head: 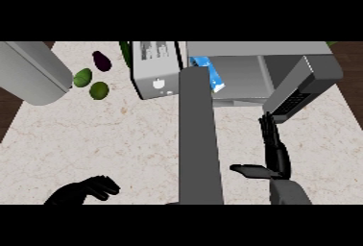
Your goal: Pick up the milk, place it into the microwave and close the microwave
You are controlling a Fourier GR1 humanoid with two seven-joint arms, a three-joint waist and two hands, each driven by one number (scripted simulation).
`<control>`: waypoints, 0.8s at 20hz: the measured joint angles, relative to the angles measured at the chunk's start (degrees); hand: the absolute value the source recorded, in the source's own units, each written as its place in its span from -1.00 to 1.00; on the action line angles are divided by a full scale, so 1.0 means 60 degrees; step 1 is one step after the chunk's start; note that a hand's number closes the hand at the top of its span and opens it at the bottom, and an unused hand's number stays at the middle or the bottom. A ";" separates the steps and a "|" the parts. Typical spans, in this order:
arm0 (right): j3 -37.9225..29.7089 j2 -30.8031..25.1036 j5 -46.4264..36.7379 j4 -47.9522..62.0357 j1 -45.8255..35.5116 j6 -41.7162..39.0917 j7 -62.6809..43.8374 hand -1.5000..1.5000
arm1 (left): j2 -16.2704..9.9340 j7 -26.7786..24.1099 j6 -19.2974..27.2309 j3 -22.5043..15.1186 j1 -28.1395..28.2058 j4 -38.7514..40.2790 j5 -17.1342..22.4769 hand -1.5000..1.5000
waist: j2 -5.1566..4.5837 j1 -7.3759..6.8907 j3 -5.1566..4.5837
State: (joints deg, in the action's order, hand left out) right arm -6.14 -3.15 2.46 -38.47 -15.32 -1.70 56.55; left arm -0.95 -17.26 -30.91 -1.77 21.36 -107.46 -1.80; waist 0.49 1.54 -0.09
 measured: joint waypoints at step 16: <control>-0.0351 -0.1211 0.1773 -0.5853 0.3890 -0.1653 -0.2119 -1.00 | 0.0151 0.0771 0.2773 -0.2622 -0.4091 0.3168 -0.1708 1.00 | -0.0077 -0.0056 0.0006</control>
State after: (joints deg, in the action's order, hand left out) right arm -8.25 -10.42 13.10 -73.59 8.02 -11.62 43.84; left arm -0.04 -12.63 -14.28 -17.50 -3.18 -88.45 -12.05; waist 0.03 1.20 -0.05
